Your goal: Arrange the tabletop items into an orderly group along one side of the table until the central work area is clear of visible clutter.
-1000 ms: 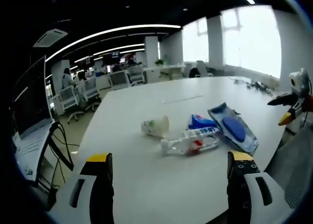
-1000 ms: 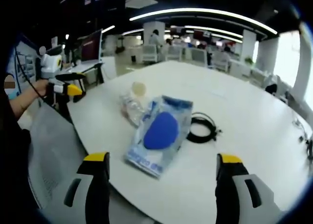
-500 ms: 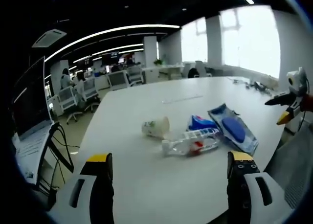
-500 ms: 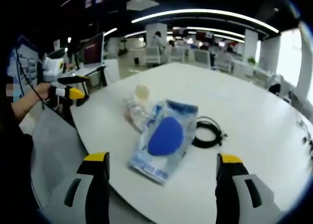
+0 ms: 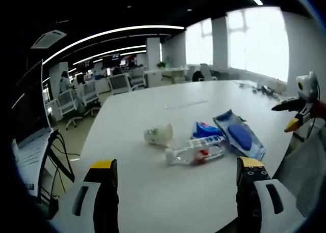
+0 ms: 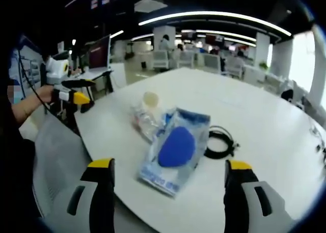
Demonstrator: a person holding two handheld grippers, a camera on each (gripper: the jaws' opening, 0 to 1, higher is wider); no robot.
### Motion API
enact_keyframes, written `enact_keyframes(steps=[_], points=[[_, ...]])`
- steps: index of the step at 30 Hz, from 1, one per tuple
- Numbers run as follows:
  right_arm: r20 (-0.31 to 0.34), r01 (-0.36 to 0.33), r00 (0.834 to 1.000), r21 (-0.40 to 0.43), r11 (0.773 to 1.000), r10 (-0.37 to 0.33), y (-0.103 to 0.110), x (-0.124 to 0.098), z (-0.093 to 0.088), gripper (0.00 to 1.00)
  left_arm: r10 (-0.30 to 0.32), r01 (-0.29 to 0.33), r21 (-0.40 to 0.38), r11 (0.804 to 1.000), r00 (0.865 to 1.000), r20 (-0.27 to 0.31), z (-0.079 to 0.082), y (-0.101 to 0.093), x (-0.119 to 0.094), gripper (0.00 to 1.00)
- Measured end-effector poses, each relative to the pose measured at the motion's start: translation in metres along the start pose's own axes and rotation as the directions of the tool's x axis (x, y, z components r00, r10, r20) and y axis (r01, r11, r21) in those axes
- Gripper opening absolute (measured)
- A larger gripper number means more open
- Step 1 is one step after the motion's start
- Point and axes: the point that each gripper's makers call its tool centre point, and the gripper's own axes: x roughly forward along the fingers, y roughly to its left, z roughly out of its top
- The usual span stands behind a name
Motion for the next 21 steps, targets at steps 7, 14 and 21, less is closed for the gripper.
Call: enact_keyframes(steps=[7, 14, 21], points=[[-0.006, 0.003, 1.000, -0.006, 1.000, -0.003, 0.004, 0.005, 0.004, 0.86, -0.023, 0.023, -0.002, 1.000, 0.999, -0.022, -0.003, -0.001, 0.003, 0.95], [-0.021, -0.006, 1.000, -0.029, 1.000, 0.005, 0.006, 0.011, 0.008, 0.86, -0.041, 0.041, -0.004, 0.999, 0.999, -0.021, -0.003, 0.001, 0.010, 0.95], [-0.032, -0.025, 0.999, -0.052, 0.998, 0.023, 0.009, 0.016, 0.012, 0.86, -0.048, 0.048, 0.007, 0.999, 0.999, -0.021, -0.003, 0.003, 0.017, 0.95]])
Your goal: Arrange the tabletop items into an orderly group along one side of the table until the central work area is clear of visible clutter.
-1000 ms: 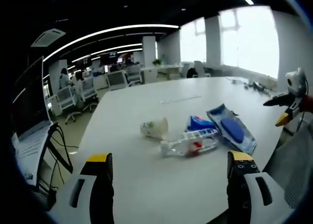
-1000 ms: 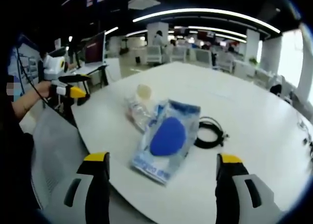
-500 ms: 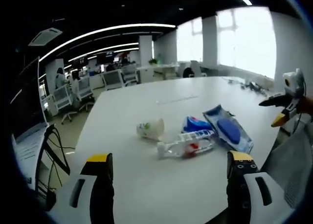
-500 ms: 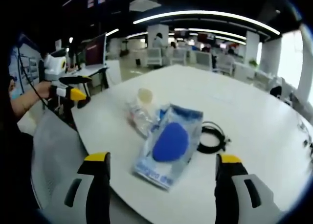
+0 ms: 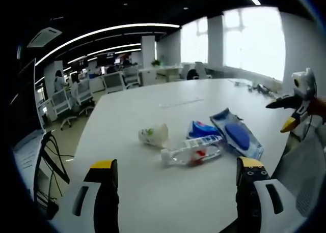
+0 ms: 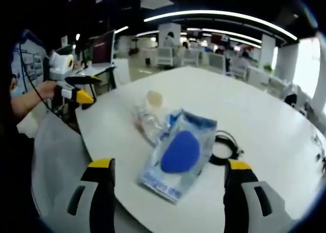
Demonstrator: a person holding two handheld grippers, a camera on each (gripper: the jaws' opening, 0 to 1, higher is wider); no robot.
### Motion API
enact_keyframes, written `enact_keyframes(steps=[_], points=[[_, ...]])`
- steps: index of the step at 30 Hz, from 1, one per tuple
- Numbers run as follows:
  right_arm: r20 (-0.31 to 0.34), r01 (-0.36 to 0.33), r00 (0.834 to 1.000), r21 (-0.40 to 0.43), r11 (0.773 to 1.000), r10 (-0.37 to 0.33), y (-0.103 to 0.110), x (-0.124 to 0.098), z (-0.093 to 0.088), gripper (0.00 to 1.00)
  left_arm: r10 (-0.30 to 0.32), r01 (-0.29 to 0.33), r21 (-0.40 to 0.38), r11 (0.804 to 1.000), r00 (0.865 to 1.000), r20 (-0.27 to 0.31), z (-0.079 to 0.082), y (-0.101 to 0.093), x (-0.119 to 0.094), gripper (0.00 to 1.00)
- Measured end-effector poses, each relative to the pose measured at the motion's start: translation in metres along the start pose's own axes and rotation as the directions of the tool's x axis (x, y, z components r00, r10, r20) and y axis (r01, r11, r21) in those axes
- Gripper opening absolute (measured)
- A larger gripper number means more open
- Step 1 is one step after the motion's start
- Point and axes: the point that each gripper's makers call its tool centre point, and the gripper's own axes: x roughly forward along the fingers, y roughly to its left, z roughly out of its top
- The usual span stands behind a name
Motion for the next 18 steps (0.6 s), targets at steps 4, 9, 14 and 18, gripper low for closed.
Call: enact_keyframes(steps=[4, 9, 14, 18], points=[[-0.006, -0.002, 1.000, -0.020, 1.000, 0.002, 0.001, 0.004, 0.002, 0.86, -0.009, 0.009, 0.005, 1.000, 1.000, 0.001, 0.000, 0.000, 0.003, 0.95], [-0.012, -0.021, 1.000, -0.040, 0.999, 0.021, 0.006, 0.011, 0.004, 0.86, -0.022, 0.022, 0.009, 1.000, 1.000, -0.004, -0.002, -0.002, 0.007, 0.95], [-0.013, -0.045, 0.999, -0.055, 0.998, 0.044, 0.011, 0.018, 0.007, 0.86, -0.031, 0.031, 0.013, 0.999, 1.000, -0.006, -0.001, -0.003, 0.009, 0.95], [-0.020, -0.064, 0.998, -0.077, 0.995, 0.062, 0.016, 0.024, 0.008, 0.85, -0.037, 0.037, 0.014, 0.999, 0.999, -0.005, -0.001, -0.005, 0.010, 0.95]])
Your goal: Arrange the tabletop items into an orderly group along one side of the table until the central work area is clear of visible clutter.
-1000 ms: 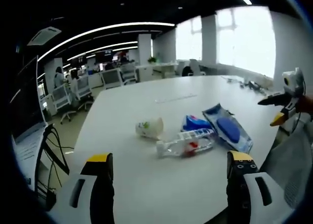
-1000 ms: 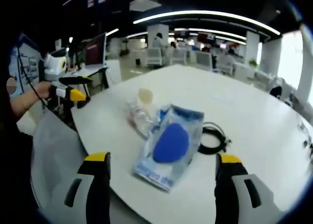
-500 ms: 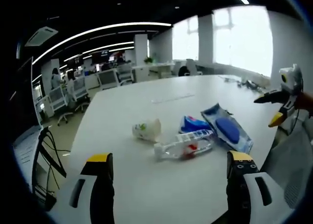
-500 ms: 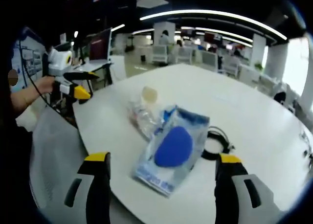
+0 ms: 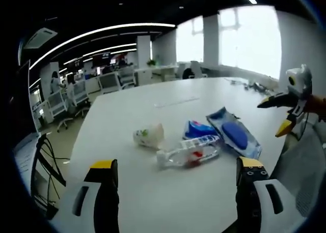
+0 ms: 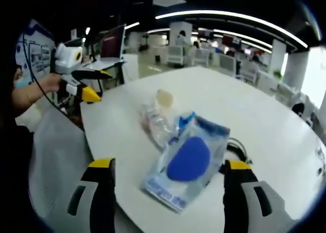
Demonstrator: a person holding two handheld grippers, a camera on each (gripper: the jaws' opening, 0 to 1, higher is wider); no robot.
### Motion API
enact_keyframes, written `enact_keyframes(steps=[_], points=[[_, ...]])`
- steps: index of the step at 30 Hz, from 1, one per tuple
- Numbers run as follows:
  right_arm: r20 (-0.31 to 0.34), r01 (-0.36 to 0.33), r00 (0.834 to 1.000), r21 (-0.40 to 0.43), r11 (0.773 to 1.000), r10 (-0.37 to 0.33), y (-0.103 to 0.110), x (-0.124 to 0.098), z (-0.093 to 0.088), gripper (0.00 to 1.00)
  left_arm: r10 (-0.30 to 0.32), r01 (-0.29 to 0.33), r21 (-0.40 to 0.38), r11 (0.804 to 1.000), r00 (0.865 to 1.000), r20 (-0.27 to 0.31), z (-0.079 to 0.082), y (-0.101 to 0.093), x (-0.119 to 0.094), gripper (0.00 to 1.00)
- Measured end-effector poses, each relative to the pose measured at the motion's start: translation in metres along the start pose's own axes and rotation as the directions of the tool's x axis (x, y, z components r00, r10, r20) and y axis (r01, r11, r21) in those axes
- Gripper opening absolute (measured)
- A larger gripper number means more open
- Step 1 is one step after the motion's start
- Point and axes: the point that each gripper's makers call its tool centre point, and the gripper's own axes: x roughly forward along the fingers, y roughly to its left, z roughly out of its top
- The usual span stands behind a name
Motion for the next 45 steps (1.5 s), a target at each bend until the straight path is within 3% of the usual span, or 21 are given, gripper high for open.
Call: enact_keyframes(steps=[17, 28, 45], points=[[-0.025, -0.076, 0.997, -0.076, 0.994, 0.074, 0.017, 0.020, 0.006, 0.84, -0.061, 0.061, 0.023, 0.998, 0.998, -0.006, 0.002, -0.009, 0.008, 0.94], [-0.006, -0.139, 0.990, -0.035, 0.990, 0.139, 0.023, 0.033, 0.013, 0.81, -0.095, 0.095, 0.020, 0.995, 0.995, -0.012, -0.001, -0.015, 0.017, 0.93], [-0.078, -0.206, 0.977, -0.136, 0.969, 0.197, 0.027, 0.061, 0.019, 0.81, -0.145, 0.146, 0.036, 0.989, 0.989, -0.024, -0.003, -0.021, 0.028, 0.93]])
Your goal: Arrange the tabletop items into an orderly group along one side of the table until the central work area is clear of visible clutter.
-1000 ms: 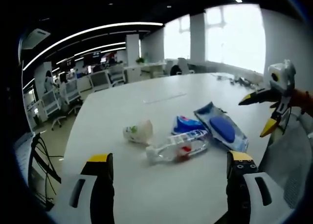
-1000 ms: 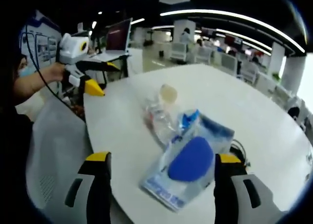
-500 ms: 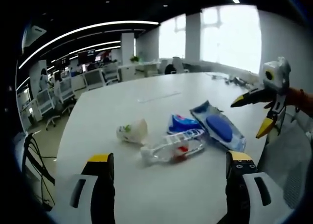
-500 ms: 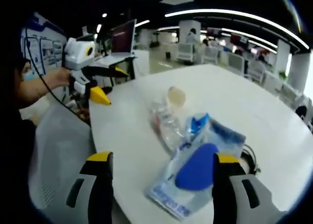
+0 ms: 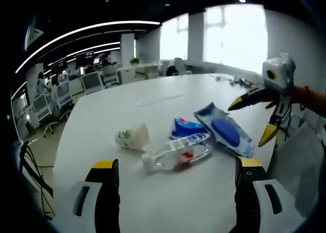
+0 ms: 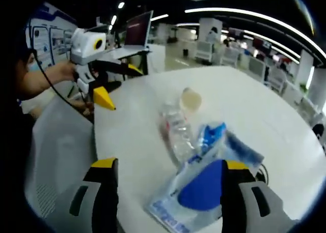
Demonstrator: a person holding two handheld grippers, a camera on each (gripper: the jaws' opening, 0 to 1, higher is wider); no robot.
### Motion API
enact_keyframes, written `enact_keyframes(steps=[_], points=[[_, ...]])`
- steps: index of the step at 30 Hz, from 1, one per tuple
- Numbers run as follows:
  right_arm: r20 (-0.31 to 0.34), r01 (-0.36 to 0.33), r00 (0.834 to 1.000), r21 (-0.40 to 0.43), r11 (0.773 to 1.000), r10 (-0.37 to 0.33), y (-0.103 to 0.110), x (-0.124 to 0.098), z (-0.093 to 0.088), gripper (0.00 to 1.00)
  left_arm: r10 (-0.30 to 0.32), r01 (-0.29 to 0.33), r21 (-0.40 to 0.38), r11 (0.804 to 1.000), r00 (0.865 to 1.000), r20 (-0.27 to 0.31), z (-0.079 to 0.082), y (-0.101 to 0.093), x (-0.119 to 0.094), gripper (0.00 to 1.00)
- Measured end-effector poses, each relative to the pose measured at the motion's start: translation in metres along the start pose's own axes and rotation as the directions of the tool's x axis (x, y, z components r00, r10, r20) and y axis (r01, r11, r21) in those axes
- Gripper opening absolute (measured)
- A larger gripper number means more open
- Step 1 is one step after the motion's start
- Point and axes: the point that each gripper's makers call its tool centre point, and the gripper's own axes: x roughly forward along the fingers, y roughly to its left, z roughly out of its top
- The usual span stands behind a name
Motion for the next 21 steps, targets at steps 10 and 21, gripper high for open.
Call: enact_keyframes(steps=[10, 21], points=[[-0.013, -0.020, 1.000, -0.051, 0.999, 0.019, -0.011, 0.017, 0.008, 0.77, -0.014, 0.014, 0.001, 1.000, 1.000, 0.001, 0.001, 0.000, 0.008, 0.93], [-0.019, -0.046, 0.999, -0.071, 0.996, 0.045, -0.021, 0.039, 0.018, 0.74, -0.026, 0.026, 0.000, 1.000, 1.000, -0.002, 0.001, 0.007, 0.020, 0.92]])
